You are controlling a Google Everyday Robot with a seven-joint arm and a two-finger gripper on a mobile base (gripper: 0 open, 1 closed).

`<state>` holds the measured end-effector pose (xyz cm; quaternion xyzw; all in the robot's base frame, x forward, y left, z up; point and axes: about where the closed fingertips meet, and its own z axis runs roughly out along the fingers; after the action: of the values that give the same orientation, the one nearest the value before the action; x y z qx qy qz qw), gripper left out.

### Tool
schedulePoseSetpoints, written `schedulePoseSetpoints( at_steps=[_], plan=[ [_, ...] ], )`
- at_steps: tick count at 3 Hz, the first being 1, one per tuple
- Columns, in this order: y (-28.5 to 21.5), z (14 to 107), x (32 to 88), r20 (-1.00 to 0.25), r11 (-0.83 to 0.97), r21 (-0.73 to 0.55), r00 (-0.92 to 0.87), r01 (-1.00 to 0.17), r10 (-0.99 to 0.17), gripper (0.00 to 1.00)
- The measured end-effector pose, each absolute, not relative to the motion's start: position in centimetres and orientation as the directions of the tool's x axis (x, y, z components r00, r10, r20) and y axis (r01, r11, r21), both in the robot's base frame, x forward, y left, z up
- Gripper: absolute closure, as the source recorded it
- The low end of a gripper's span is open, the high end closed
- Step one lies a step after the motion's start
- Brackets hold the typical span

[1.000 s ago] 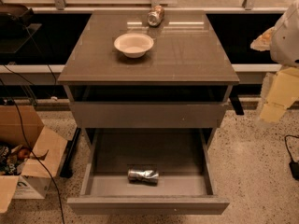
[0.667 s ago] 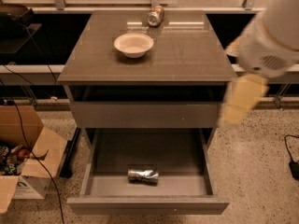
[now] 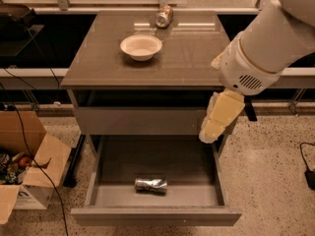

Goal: Pick redbull can from middle drawer and place on counter

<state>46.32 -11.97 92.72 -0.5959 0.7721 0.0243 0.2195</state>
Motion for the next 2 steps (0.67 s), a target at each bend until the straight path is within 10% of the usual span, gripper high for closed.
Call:
schedulePoseSetpoints(
  at_steps=[2],
  plan=[
    [-10.4,87.3,46.4,-0.378,0.307,-0.181,-0.222,-0.934,-0.899,0.0]
  ],
)
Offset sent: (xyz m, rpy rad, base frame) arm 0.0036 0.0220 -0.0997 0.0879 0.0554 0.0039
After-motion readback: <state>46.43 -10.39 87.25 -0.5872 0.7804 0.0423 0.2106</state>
